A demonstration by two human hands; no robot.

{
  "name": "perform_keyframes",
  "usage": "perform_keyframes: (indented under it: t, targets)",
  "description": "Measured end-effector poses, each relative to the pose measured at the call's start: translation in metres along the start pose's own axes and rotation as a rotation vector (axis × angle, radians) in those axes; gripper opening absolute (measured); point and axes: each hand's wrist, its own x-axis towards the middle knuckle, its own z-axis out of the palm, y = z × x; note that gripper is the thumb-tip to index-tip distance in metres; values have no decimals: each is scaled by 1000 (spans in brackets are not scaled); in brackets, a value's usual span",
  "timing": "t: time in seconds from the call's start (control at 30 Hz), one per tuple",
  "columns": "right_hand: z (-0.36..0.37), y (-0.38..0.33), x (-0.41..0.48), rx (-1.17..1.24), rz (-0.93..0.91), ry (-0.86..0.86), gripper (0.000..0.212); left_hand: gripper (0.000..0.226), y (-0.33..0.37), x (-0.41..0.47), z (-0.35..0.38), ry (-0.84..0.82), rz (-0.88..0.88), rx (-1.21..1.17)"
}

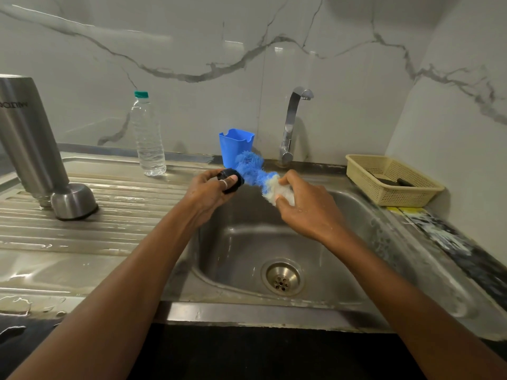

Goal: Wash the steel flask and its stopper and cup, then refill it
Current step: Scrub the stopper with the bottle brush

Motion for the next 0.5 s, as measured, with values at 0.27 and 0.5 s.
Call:
perform_keyframes:
  t: [0.27, 0.5]
  targets:
    - [4, -8, 4, 0, -19, 49, 28, 39, -1, -7, 9, -55, 32, 37]
    - [6, -6, -9, 3, -46, -29, 30, 37, 3, -4, -9, 14, 52, 71]
